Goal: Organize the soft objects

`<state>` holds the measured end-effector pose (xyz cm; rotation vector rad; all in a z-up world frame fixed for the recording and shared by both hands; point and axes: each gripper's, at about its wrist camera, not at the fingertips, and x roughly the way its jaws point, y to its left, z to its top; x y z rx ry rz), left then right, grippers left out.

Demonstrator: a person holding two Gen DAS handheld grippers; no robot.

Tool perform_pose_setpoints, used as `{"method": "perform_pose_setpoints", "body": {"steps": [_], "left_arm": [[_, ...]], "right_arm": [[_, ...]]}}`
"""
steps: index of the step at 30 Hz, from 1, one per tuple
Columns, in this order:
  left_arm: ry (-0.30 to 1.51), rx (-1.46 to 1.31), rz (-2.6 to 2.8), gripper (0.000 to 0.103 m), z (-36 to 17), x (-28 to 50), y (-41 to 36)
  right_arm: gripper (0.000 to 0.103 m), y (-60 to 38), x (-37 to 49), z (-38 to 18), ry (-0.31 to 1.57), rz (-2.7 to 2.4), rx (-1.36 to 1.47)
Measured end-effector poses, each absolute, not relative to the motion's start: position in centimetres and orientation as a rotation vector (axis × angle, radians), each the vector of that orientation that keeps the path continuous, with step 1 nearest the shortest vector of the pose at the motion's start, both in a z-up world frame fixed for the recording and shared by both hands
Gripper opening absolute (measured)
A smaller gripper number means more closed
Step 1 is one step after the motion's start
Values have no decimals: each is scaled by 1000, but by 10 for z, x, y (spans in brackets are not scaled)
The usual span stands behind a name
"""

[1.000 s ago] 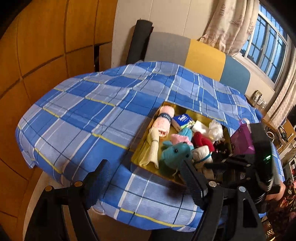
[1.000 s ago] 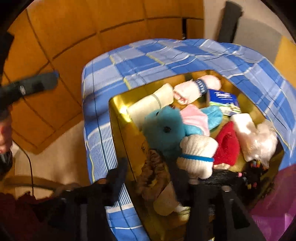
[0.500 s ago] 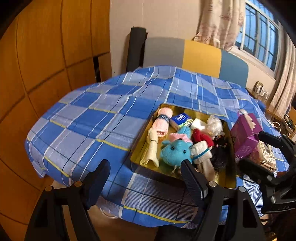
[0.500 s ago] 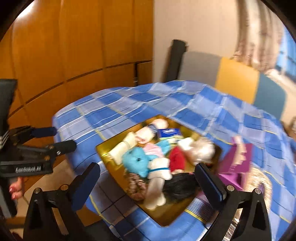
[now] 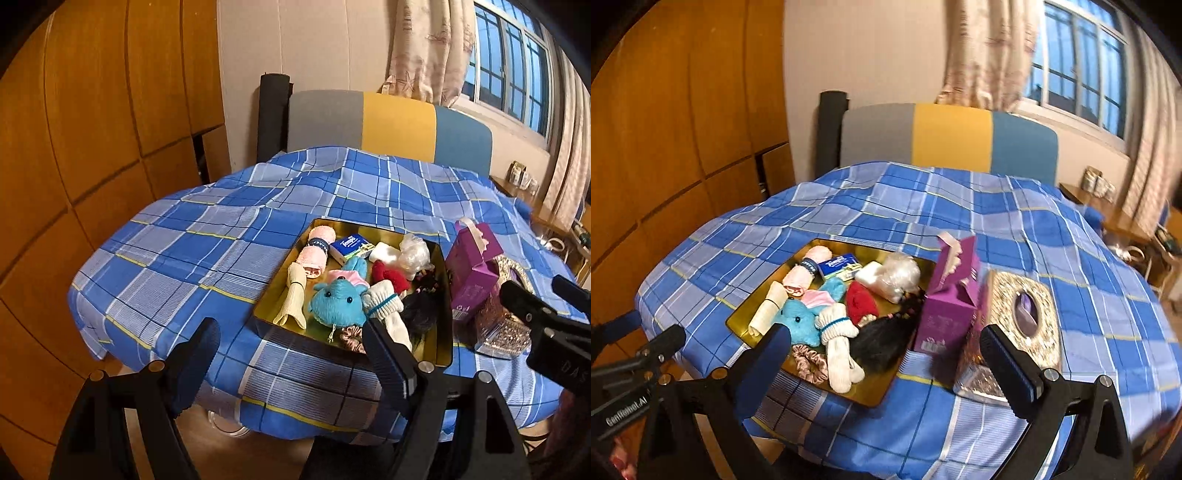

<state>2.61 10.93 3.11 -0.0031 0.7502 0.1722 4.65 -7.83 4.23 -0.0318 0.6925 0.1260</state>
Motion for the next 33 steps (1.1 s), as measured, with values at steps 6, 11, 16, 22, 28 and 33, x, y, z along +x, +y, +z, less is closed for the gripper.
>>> {"method": "perform_pose_setpoints", "body": {"steps": [6, 11, 16, 22, 28, 33], "left_arm": [[772, 16, 157, 80, 31, 21, 94], [767, 8, 175, 80, 34, 19, 90], [772, -19, 217, 80, 34, 15, 92], [784, -53, 193, 80, 35, 16, 97], [781, -51, 188, 80, 36, 16, 96], [782, -33, 202, 80, 35, 18, 96]], "right_arm": [[103, -86, 37, 42, 697, 80, -24], [103, -91, 32, 45, 696, 67, -2], [103, -87, 28, 48, 673, 20, -28], [103, -92, 32, 43, 704, -2, 17], [103, -82, 33, 32, 744, 27, -3], [103, -78, 33, 26, 767, 27, 5]]}}
